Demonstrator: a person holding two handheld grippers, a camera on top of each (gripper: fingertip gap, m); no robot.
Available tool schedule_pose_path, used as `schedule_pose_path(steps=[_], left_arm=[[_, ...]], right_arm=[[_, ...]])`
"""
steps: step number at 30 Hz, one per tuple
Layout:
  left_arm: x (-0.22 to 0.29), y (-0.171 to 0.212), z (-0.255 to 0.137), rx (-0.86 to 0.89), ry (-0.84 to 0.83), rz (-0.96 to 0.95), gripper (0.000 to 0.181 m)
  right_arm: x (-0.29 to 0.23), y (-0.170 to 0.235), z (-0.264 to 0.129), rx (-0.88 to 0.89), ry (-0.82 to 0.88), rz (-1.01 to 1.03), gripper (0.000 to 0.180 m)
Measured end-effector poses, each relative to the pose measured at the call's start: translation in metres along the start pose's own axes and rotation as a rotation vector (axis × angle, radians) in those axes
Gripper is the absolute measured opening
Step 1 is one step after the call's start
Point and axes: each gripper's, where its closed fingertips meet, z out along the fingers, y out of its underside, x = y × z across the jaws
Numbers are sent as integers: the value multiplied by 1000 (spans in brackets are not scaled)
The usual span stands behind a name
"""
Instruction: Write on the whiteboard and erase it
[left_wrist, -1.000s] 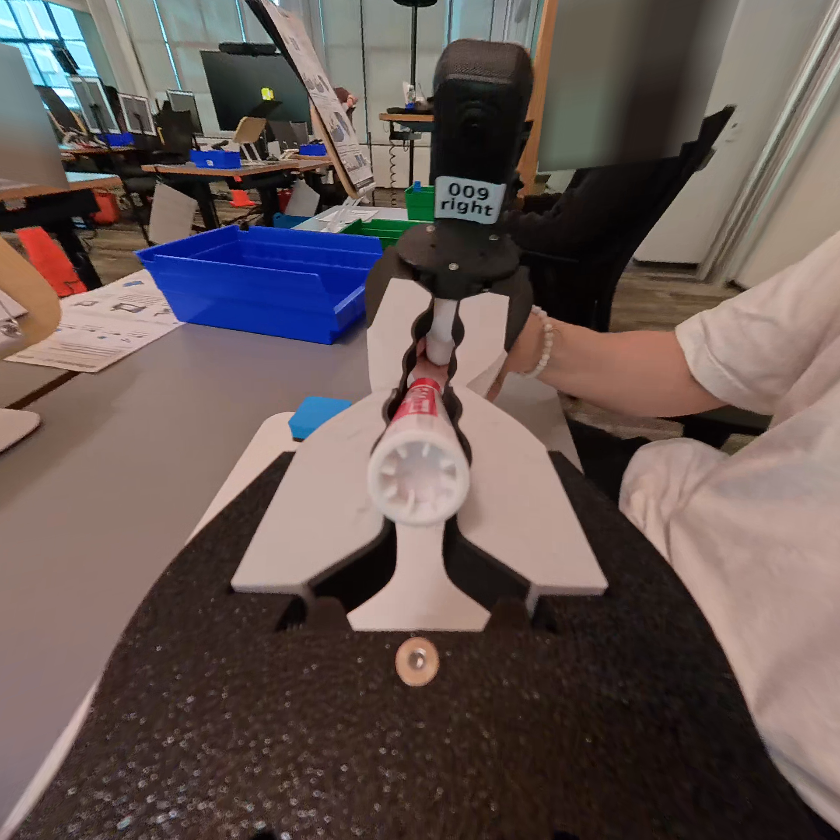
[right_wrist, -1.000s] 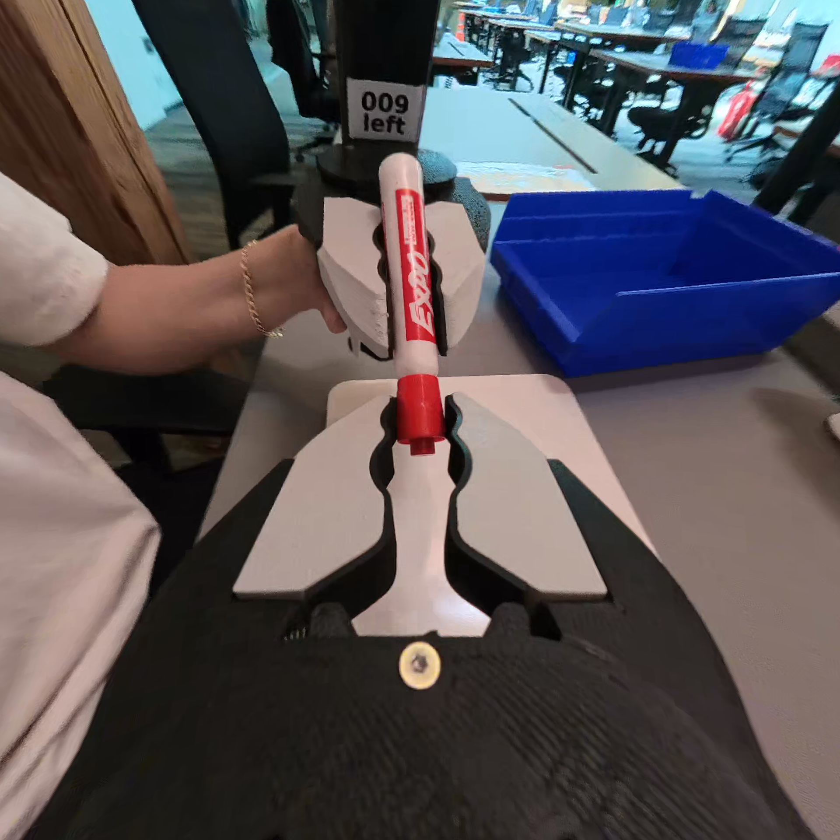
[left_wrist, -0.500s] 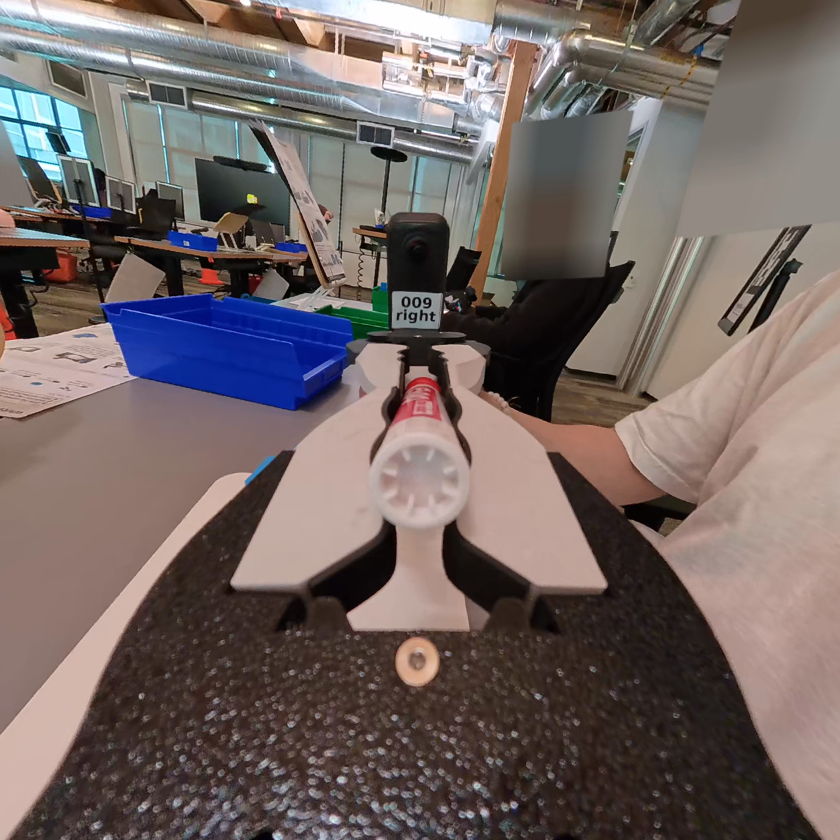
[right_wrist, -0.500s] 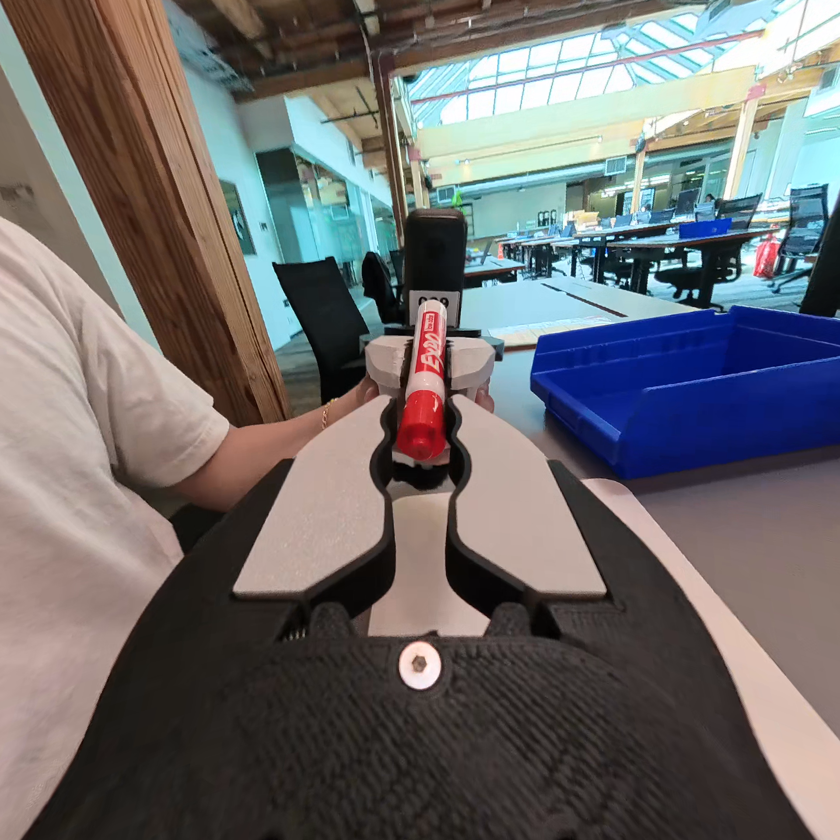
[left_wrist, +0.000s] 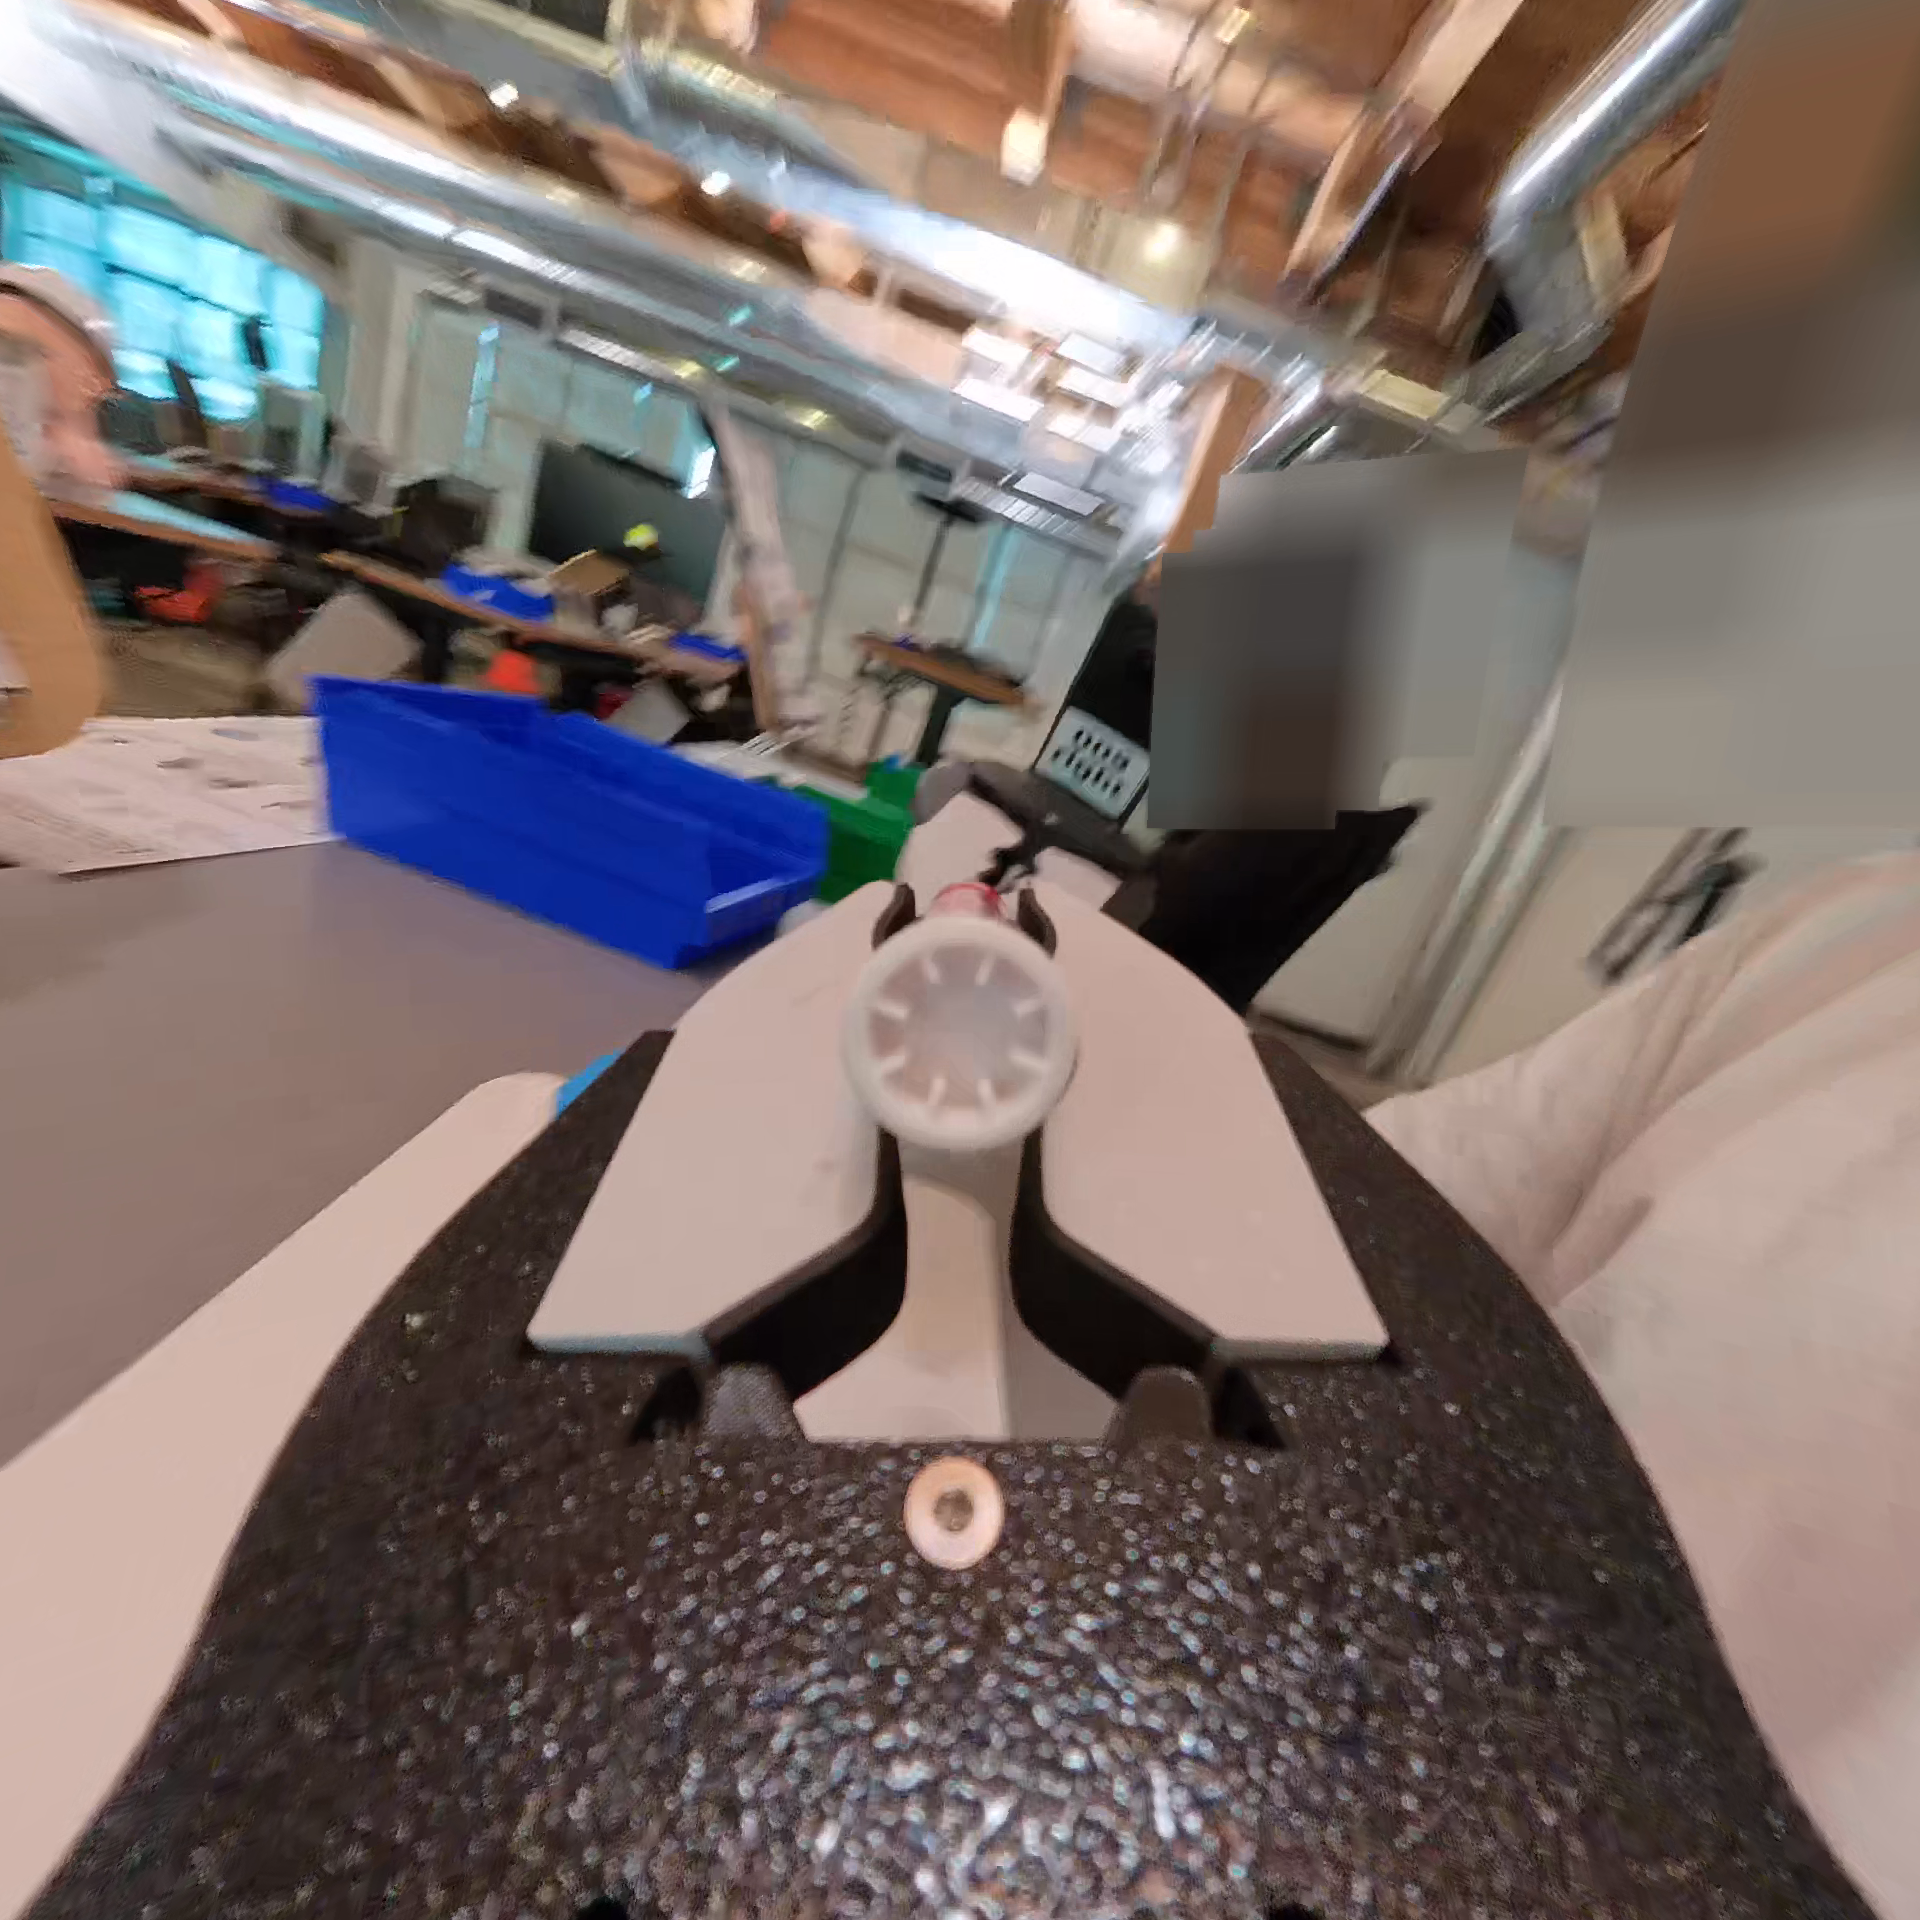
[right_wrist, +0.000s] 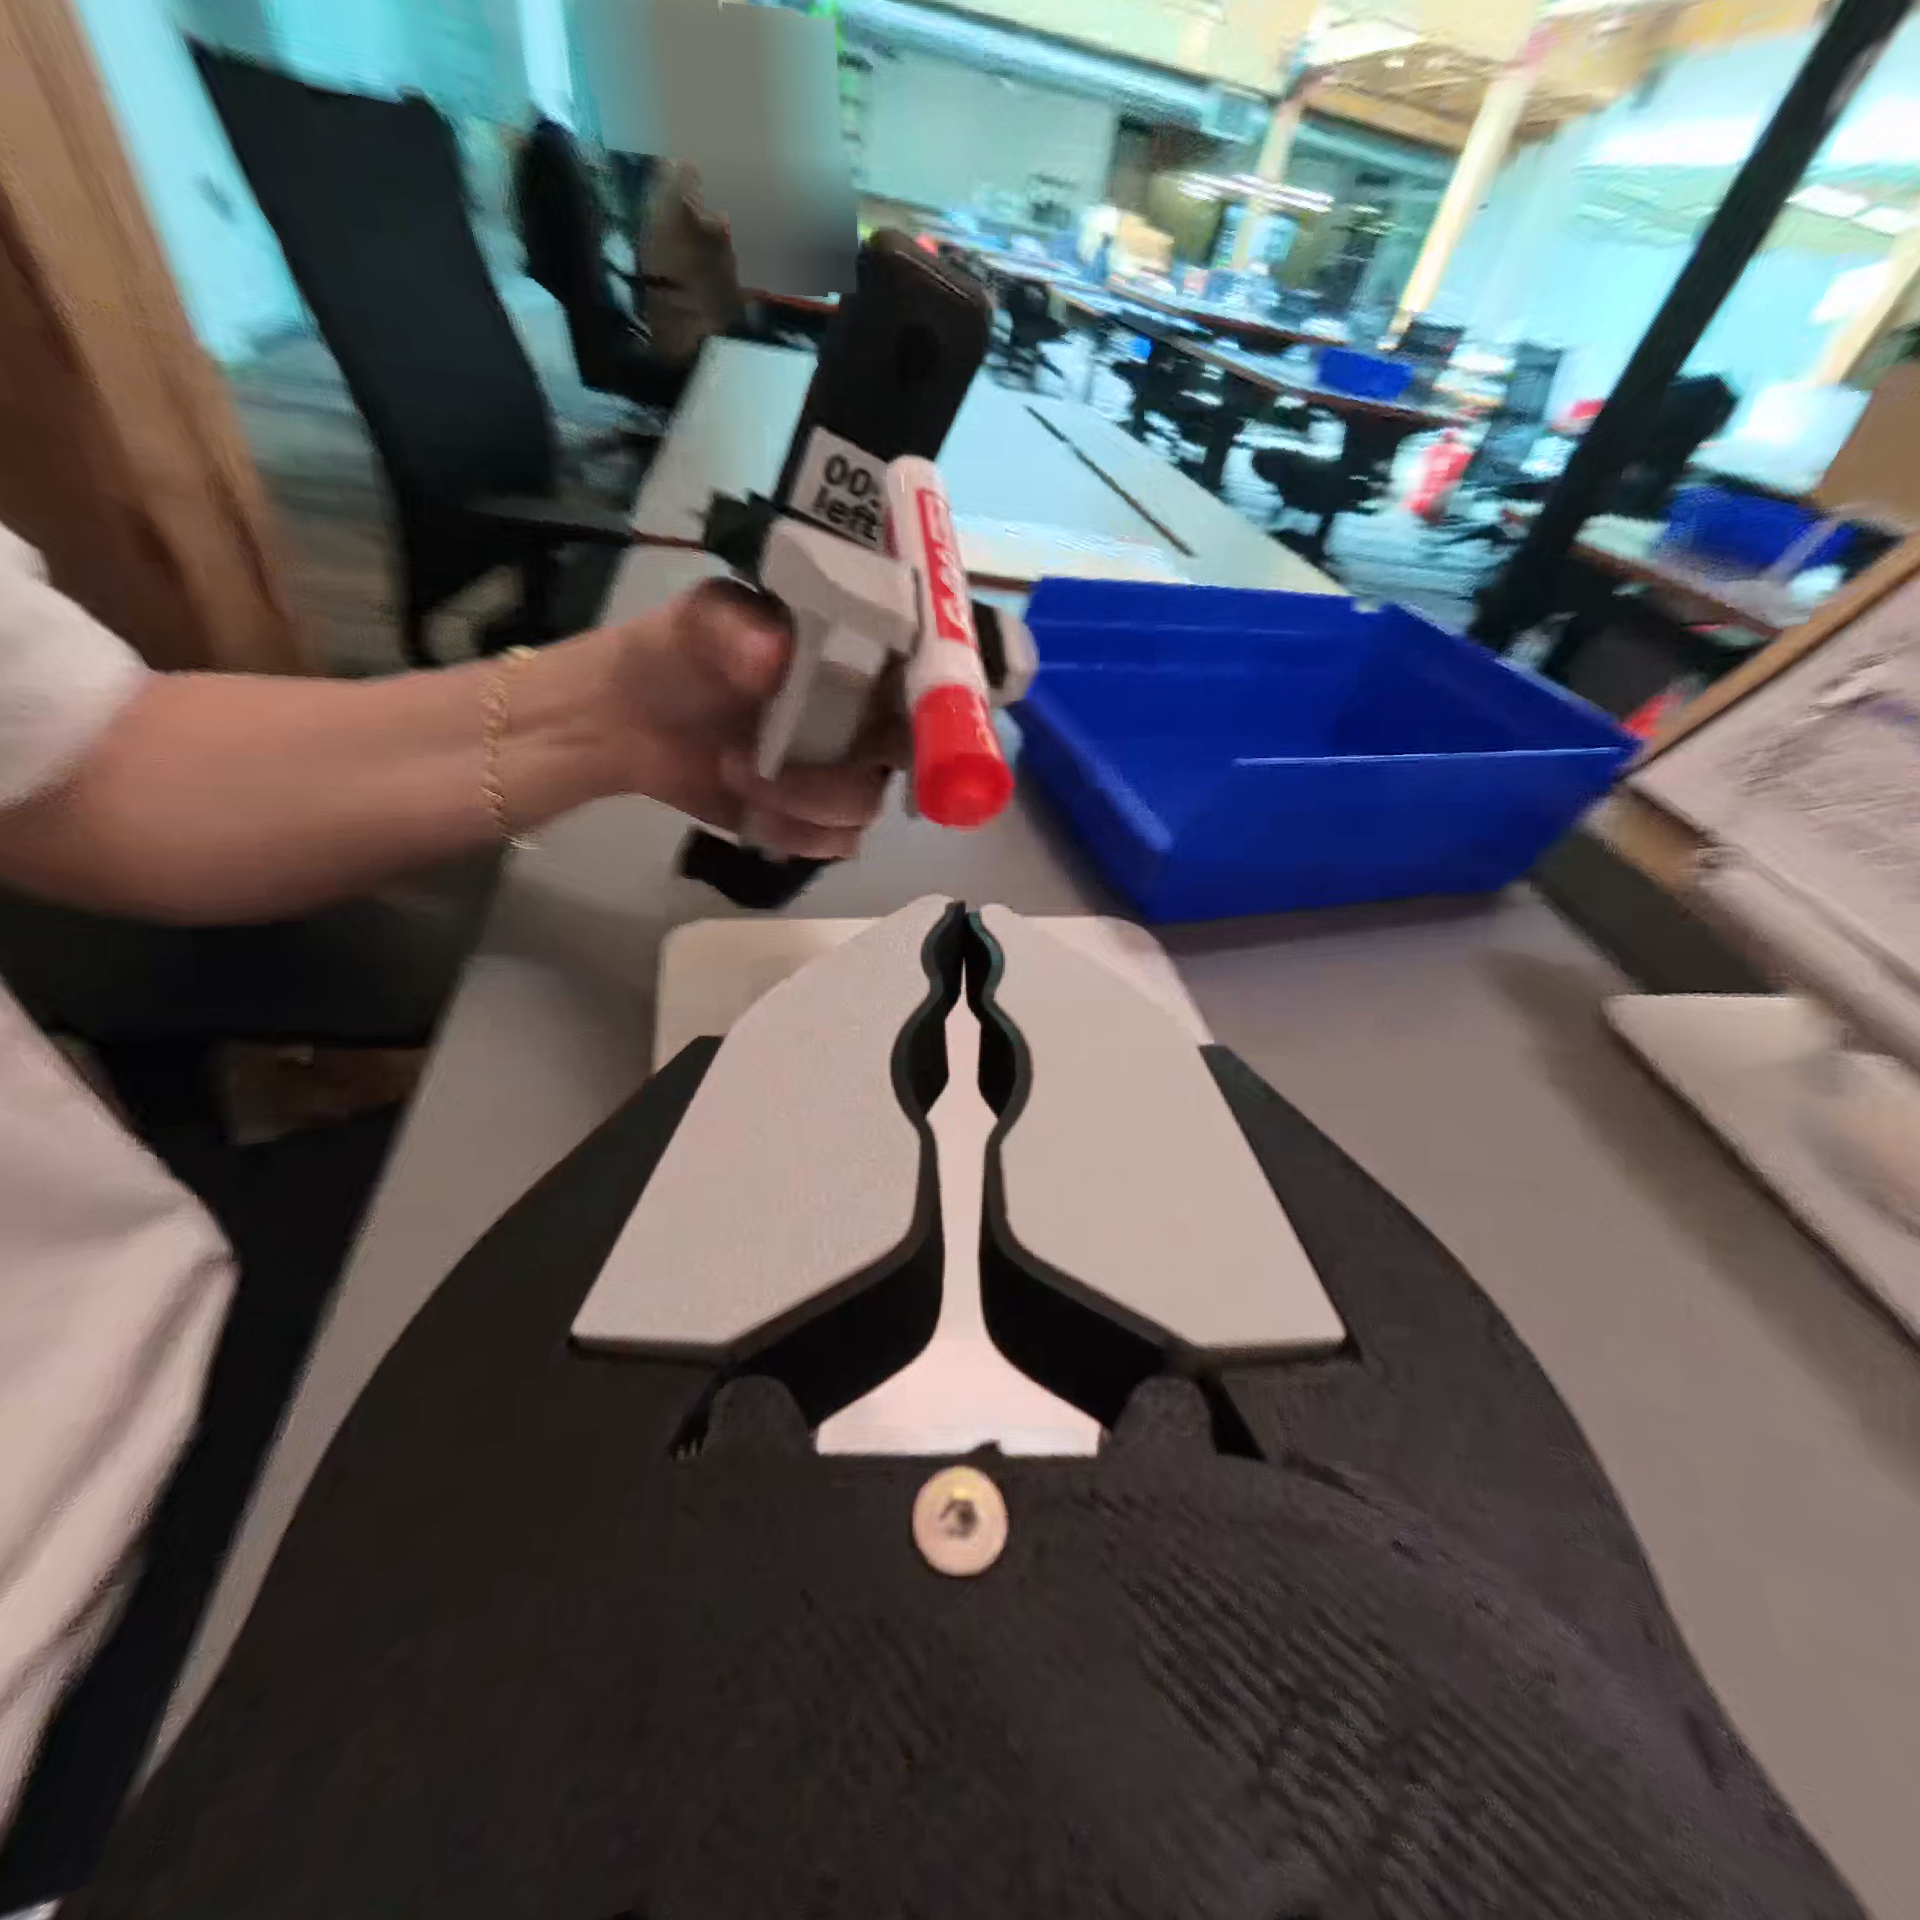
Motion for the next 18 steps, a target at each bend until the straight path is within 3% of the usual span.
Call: schedule_pose_path(steps=[2,6,8,10,18], left_arm=[[-7,6,0,-58,-56,71,18],[3,2,7,-12,-6,91,18],[5,3,10,-12,14,81,18],[3,3,12,-3,11,72,18],[5,8,17,-1,21,76,19]], right_arm=[[2,-8,-3,124,-38,49,0],[12,-25,-5,328,-56,199,39],[7,-21,0,331,-61,172,39],[-4,-18,7,308,-94,137,27],[-3,-18,14,293,-77,159,20]])
